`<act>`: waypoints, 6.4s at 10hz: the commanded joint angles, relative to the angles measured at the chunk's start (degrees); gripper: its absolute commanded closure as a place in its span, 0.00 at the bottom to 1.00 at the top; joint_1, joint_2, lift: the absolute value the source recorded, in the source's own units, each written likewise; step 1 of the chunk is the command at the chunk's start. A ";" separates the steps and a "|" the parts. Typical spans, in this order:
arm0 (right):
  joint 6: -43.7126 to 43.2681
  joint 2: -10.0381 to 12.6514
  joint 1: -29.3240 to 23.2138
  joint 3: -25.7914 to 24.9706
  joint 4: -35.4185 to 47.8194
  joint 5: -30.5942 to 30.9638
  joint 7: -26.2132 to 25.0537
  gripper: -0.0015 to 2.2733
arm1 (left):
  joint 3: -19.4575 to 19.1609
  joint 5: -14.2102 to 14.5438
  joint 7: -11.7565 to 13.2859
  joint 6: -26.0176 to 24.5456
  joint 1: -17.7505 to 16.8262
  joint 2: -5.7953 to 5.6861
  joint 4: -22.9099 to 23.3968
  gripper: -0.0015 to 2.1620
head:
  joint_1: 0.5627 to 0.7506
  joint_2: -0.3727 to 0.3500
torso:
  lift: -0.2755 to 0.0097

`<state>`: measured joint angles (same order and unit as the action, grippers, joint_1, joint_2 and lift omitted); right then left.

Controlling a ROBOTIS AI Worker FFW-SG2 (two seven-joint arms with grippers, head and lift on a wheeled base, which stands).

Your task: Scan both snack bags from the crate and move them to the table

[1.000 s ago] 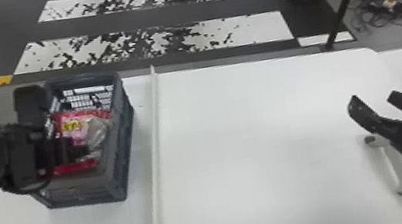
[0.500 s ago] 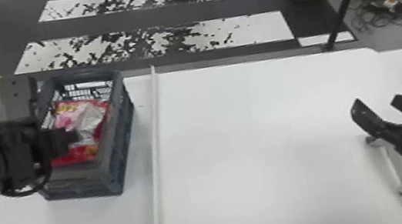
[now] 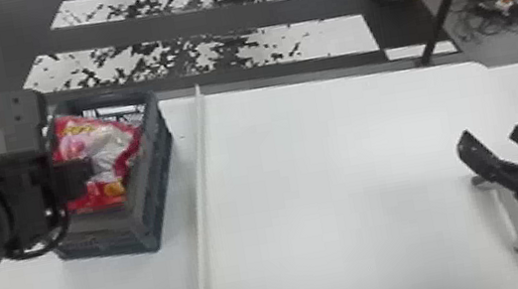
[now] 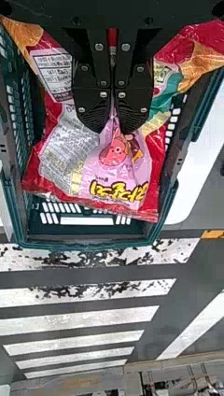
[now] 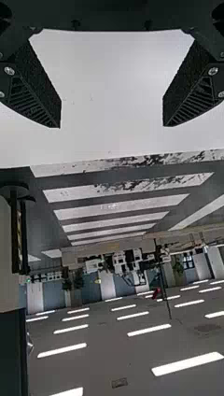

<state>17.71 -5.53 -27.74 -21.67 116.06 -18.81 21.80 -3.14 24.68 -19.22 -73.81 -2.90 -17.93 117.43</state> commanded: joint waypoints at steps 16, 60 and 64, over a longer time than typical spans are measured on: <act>0.00 0.87 3.74 -0.92 1.27 0.09 -0.18 0.05 | 8.86 4.49 3.75 2.13 10.37 3.60 21.79 0.99 | 0.70 0.28 | 0.66; 38.32 3.86 -5.40 17.18 18.76 12.13 -15.03 0.06 | -3.27 1.33 15.00 51.00 24.87 -1.76 5.35 0.03 | 0.70 0.61 | 0.66; 41.31 5.35 -6.10 23.25 20.87 13.01 -21.71 0.06 | -2.48 1.15 15.44 51.17 24.70 -1.49 4.56 0.03 | 0.70 0.69 | 0.66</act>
<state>59.22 -0.29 -33.81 1.01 136.81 -5.87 0.03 -5.71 25.86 -3.76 -22.62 21.80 -19.51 122.23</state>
